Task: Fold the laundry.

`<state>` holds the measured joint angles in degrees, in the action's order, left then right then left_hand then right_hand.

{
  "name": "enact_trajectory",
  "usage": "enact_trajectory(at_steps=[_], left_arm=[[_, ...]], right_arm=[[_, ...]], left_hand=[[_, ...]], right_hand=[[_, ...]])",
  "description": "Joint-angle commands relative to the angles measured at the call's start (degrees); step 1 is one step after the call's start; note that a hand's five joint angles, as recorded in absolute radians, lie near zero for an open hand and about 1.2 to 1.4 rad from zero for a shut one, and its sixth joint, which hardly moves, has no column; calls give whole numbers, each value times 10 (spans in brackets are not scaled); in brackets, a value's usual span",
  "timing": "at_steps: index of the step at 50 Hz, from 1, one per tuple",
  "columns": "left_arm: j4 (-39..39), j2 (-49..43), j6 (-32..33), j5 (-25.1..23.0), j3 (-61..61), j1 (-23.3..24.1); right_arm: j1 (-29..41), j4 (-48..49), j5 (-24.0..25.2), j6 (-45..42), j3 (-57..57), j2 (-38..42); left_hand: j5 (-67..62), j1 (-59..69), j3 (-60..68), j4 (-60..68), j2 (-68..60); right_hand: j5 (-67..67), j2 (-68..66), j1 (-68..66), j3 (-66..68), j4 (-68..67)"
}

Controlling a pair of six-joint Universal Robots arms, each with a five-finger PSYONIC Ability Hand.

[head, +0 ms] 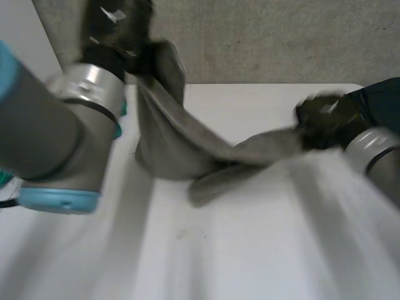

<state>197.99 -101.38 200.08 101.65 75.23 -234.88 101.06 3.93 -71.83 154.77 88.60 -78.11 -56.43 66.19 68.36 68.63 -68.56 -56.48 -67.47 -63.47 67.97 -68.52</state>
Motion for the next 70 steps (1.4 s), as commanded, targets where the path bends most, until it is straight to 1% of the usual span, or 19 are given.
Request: enact_trajectory(at_steps=[1, 6, 10, 14, 16, 20, 22, 24, 26, 28, 29, 31, 33, 37, 44, 50, 55, 63, 70], left_arm=[[1, 86, -29, 10, 42, -52], [-6, 94, -31, 10, 93, -91], [-6, 77, -40, 7, 136, -96], [-1, -5, -57, 7, 141, -95], [0, -41, -63, 7, 126, -97], [8, -118, -66, 11, 37, -93], [17, -157, -65, 10, -30, -92], [32, -174, -66, 10, -78, -92], [70, -187, -70, 11, -142, -92], [107, -188, -72, 10, -173, -90], [152, -185, -72, 11, -190, -89], [204, -182, -70, 11, -194, -88], [273, -166, -71, 19, -190, -88], [325, -127, -71, 49, -138, -87], [305, -109, -78, 56, 7, -77], [253, -116, -142, 55, 139, -79], [178, -143, -177, 55, 199, -76], [58, -156, -192, 52, 213, -79], [43, -136, -188, 52, 218, -93]], right_arm=[[-59, -140, 5, -40, -84, -91], [-68, -204, -4, -103, -109, -104], [-54, -239, -15, -166, -111, -90], [-8, -245, -49, -194, -127, -16], [18, -244, -85, -195, -156, 33], [40, -222, -142, -193, -221, 107], [41, -191, -155, -190, -257, 132], [44, -116, -169, -185, -303, 160], [45, -49, -172, -178, -328, 168], [45, 70, -174, -170, -345, 167], [45, 110, -176, -165, -346, 165], [45, 218, -176, -156, -340, 153], [46, 270, -177, -153, -332, 140], [49, 295, -171, -150, -302, 118], [52, 266, -162, -150, -205, 110], [44, 130, -130, -146, -100, 125], [37, 85, -103, -124, -20, 188], [30, 79, -94, -129, 20, 193], [16, 78, -93, -128, 28, 188]], left_hand=[[-136, 138, 116, 114, -114], [-136, 138, 116, 114, -114], [-136, 138, 116, 114, -114], [-136, 138, 116, 114, -114], [-136, 138, 116, 114, -114], [-136, 138, 116, 114, -114], [-136, 138, 116, 114, -114], [-136, 138, 116, 114, -114], [-136, 138, 116, 114, -114], [-136, 138, 116, 114, -114], [-136, 138, 116, 114, -114], [-136, 138, 116, 114, -114], [-136, 138, 116, 114, -114], [-136, 138, 116, 114, -114], [-136, 138, 116, 114, -114], [-136, 138, 116, 114, -114], [10, -8, -29, -32, 31], [328, -325, -347, -350, 349], [446, -443, -465, -468, 467]], right_hand=[[-135, -125, -165, 120, -115], [-135, -125, -165, 120, -115], [-135, -125, -165, 120, -115], [-135, -125, -165, 120, -115], [-135, -125, -165, 120, -115], [-135, -125, -165, 120, -115], [-135, -125, -165, 120, -115], [-135, -125, -165, 120, -115], [-135, -125, -165, 120, -115], [-135, -125, -165, 120, -115], [-135, -125, -165, 120, -115], [-135, -125, -165, 120, -115], [-135, -125, -165, 120, -115], [-135, -125, -165, 120, -115], [-135, -125, -165, 120, -115], [-135, -125, -165, 120, -115], [-135, -125, -165, 120, -115], [-135, -125, -165, 120, -115], [-135, -125, -165, 120, -115]])
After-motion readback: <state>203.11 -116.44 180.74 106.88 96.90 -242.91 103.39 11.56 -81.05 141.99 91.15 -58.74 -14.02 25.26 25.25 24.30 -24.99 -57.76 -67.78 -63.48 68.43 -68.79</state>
